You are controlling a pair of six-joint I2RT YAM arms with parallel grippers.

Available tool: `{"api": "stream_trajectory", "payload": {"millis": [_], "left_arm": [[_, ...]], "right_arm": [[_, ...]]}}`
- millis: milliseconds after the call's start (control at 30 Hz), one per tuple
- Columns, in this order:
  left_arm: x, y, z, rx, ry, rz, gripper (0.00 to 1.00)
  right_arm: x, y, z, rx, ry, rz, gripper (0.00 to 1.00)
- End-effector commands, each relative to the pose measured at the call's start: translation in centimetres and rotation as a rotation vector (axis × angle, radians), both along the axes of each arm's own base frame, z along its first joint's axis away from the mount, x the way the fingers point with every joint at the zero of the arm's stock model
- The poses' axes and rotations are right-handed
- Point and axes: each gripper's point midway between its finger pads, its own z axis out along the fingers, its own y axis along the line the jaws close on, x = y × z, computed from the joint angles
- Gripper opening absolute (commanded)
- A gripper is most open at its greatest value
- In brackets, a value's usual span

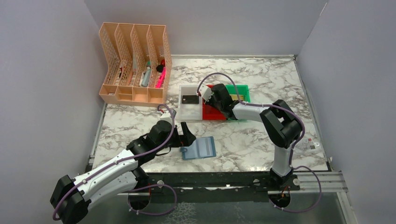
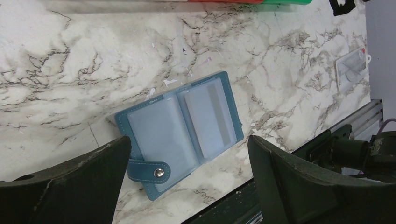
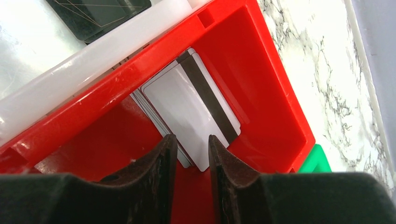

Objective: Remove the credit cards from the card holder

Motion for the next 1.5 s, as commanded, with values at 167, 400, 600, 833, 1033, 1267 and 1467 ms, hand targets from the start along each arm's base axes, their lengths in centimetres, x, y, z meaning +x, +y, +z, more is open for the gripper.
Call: {"api": "stream_trajectory", "payload": {"millis": [167, 400, 600, 833, 1033, 1267, 1467], "left_arm": [[0.2, 0.1, 0.2, -0.008, -0.012, 0.011, 0.99], [0.4, 0.3, 0.5, -0.017, -0.023, 0.027, 0.99], [0.5, 0.3, 0.7, -0.019, -0.026, 0.035, 0.99], [0.5, 0.3, 0.8, -0.022, -0.025, 0.035, 0.99], [0.3, 0.5, 0.9, -0.031, -0.029, 0.041, 0.99], [0.1, 0.6, 1.1, -0.053, -0.031, 0.047, 0.99], [0.2, 0.7, 1.2, -0.048, -0.040, 0.047, 0.99]], "right_arm": [[0.3, 0.5, 3.8, 0.157, -0.072, -0.070, 0.36], [-1.7, 1.2, 7.1, 0.394, -0.046, -0.113, 0.36], [-3.2, 1.4, 5.4, 0.542, 0.192, -0.351, 0.35], [-5.3, 2.0, 1.9, 0.592, 0.443, -0.557, 0.30], [-5.4, 2.3, -0.4, 0.558, 0.510, -0.619, 0.29], [-4.7, 1.7, -1.5, 0.522, 0.495, -0.676, 0.29], [-3.4, 1.3, -1.9, 0.505, 0.441, -0.716, 0.29]]}}
